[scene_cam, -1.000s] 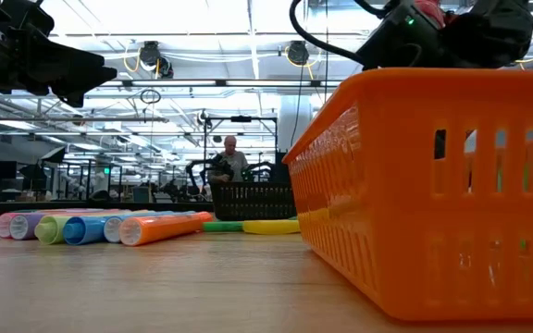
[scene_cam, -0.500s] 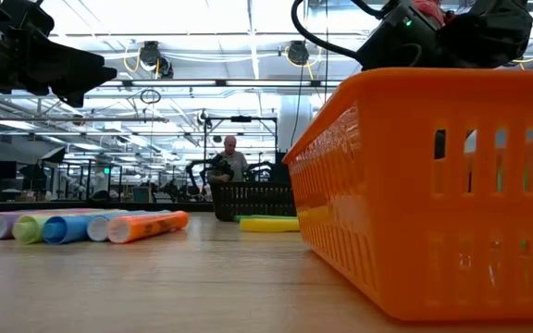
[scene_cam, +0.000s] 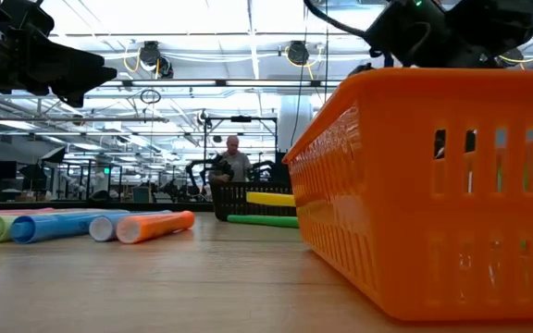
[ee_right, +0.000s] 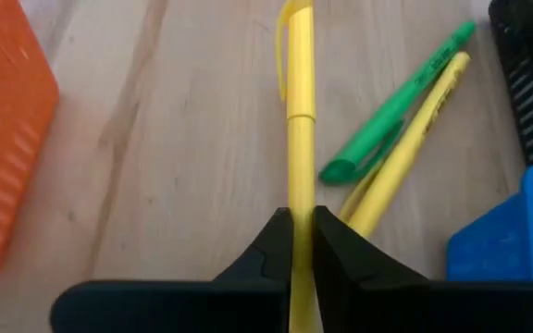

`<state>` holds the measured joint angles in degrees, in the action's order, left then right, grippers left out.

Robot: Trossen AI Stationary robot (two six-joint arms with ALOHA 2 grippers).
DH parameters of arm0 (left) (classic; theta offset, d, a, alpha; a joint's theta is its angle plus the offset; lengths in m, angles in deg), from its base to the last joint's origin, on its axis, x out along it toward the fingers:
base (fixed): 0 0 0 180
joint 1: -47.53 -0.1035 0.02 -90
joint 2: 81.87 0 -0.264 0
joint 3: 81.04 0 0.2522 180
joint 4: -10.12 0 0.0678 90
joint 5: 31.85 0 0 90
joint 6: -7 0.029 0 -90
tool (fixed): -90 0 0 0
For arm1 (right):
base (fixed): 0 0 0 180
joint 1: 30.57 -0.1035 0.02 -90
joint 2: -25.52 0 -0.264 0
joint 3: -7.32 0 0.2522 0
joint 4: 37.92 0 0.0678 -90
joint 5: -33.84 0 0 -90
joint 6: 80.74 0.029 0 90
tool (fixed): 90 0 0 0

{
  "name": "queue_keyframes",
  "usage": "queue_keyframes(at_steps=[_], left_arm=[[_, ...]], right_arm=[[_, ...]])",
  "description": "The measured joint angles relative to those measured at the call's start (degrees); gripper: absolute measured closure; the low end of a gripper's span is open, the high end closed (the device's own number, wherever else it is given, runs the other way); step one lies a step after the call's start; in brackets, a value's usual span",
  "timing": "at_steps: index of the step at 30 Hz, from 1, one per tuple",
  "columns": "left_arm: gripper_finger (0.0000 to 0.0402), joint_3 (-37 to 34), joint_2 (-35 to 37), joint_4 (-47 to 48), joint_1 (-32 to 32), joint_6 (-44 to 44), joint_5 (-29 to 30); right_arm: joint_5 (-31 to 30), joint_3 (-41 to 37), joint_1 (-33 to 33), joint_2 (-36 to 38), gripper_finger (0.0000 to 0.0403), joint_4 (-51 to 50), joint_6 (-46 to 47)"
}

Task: Pick & Place Markers
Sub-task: Put the yellow pen into the black bin

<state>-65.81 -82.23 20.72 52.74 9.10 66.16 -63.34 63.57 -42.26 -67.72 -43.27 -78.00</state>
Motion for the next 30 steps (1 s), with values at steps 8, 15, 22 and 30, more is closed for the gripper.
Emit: queue_keyframes(at_steps=[8, 15, 22, 30], left_arm=[[0.0220, 0.0, 0.0, 0.0, 0.0, 0.0, 0.0], [0.0220, 0.0, 0.0, 0.0, 0.0, 0.0, 0.0], [0.0220, 0.0, 0.0, 0.0, 0.0, 0.0, 0.0], [0.0220, 0.0, 0.0, -3.2, 0.0, -7.2, -0.1]], right_arm=[[0.0, 0.0, -1.9, 4.1, 0.0392, 0.5, 1.2], [-0.2, 0.1, -3.2, 9.7, 0.0392, 0.8, 2.6], [1.6, -2.5, -4.3, 10.6, 0.0392, 9.5, 0.6], [4.4, -7.3, -3.7, 13.2, 0.0392, 18.9, 0.1]])
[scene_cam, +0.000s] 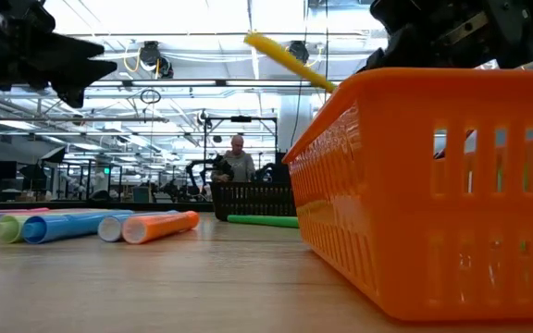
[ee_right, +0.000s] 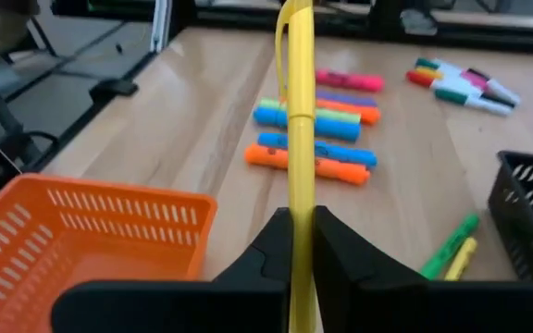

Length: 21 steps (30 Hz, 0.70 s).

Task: Pick & Place Markers
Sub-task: Put the yellow pen into the black bin

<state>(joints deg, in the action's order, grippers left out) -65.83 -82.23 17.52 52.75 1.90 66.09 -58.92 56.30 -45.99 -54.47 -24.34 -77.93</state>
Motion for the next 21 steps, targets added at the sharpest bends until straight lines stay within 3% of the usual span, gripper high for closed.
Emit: queue_keyframes(at_steps=[5, 8, 16, 21], left_arm=[[0.0220, 0.0, 0.0, -2.7, 0.0, -8.7, -0.1], [0.0220, 0.0, 0.0, -2.8, 0.0, -6.9, 0.2], [0.0220, 0.0, -0.6, -3.3, 0.0, -4.6, 8.0], [0.0220, 0.0, -6.3, -12.5, 0.0, 0.0, 10.2]], right_arm=[[0.0, -3.8, 0.0, 2.8, 0.0392, 8.2, -1.0], [0.0, -6.5, 0.0, 3.9, 0.0392, 14.4, -2.0], [-0.2, -11.4, 0.8, 4.4, 0.0392, 26.9, -2.2], [-0.2, -11.4, 1.9, 4.4, 0.0392, 33.6, -4.9]])
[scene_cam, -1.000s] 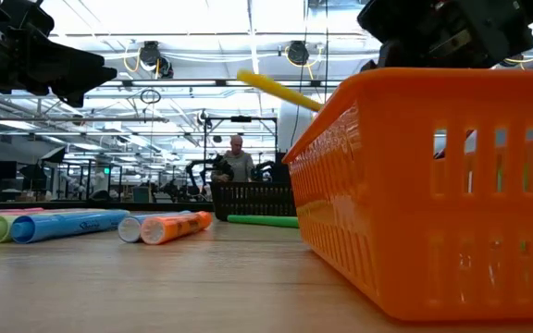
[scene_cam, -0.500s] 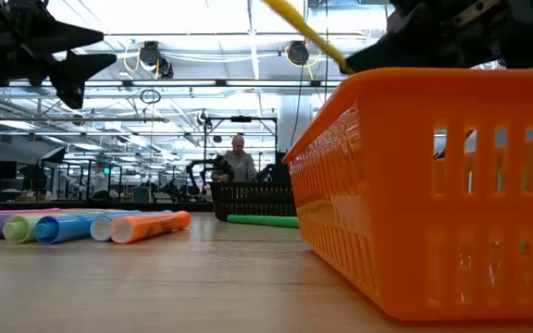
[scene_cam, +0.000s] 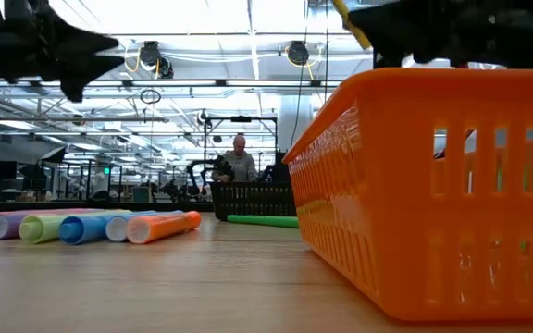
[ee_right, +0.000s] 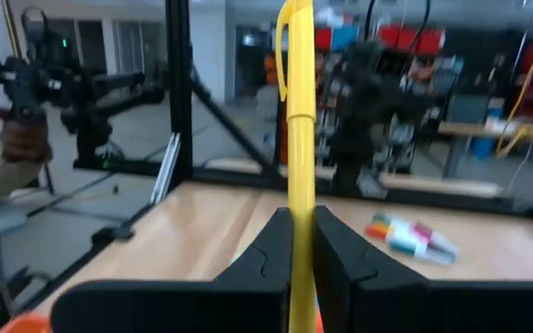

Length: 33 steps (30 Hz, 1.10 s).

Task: Pick & Place Markers
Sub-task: Put the yellow pen into the black bin

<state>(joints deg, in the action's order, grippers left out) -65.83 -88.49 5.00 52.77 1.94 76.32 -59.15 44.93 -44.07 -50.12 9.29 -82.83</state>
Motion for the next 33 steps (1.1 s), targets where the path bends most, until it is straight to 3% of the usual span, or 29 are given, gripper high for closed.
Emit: queue_keyframes(at_steps=[5, 10, 17, 27, 33], left_arm=[[0.0220, 0.0, -12.0, -14.7, 0.0, 8.0, -3.3], [0.0220, 0.0, -28.8, -28.0, 0.0, 19.6, -4.5], [0.0220, 5.6, -50.4, -46.1, 0.0, 14.7, -7.5], [0.0220, 30.1, -78.2, -42.2, 0.8, 16.8, -19.0], [0.0220, 38.5, -86.6, -42.5, 1.9, 21.7, -20.3]], right_arm=[[-0.2, 0.0, 1.3, 0.0, 0.0392, 4.1, -2.0], [-0.2, 0.0, 2.8, 0.0, 0.0392, 4.8, -2.1], [-0.1, 0.0, 3.4, 0.0, 0.0392, 4.4, -2.1], [-0.1, 0.0, 3.3, 0.0, 0.0392, 4.4, -3.0], [0.0, 0.0, 3.3, 0.0, 0.0392, 4.5, -3.3]])
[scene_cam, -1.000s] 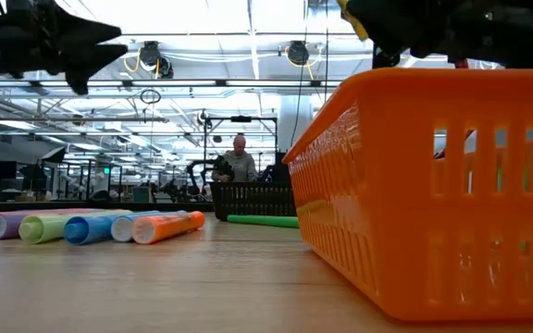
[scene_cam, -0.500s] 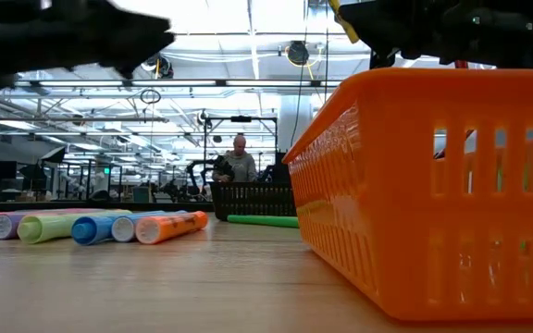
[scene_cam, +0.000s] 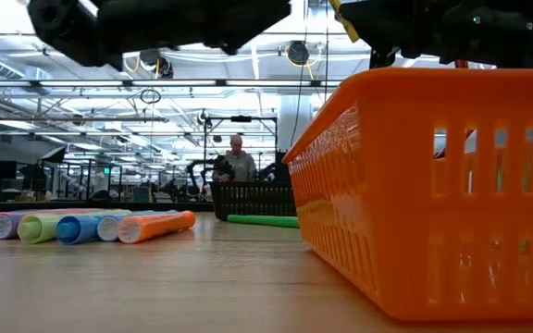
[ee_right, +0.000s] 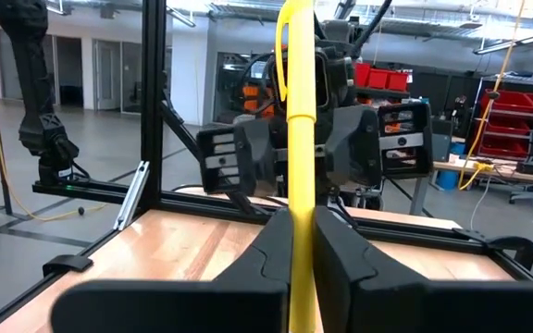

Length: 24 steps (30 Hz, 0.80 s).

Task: Pick & Place Markers
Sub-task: Put the yellow pen into the black bin

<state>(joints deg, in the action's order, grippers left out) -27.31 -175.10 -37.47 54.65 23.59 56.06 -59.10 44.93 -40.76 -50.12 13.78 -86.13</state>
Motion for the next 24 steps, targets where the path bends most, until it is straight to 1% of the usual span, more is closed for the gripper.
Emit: queue_keyframes(at_steps=[3, 12, 18, 24], left_arm=[[0.0220, 2.5, -1.4, -0.3, 0.5, 3.0, 0.0], [0.0220, 8.2, -2.4, 0.6, 0.5, 2.8, -0.5], [0.0220, 9.3, -2.4, 1.3, 0.5, 2.1, -0.7], [0.0220, 9.3, -2.4, 1.6, 0.5, -0.5, -2.8]], right_arm=[[0.0, 0.0, 0.0, 0.0, 0.0392, -0.2, 0.2], [0.0, 0.0, 0.0, 0.0, 0.0392, -0.6, 0.2], [0.0, 0.0, 0.0, 0.0, 0.0392, -0.6, 0.2], [0.1, 0.0, 0.0, 0.0, 0.0392, -1.0, 0.2]])
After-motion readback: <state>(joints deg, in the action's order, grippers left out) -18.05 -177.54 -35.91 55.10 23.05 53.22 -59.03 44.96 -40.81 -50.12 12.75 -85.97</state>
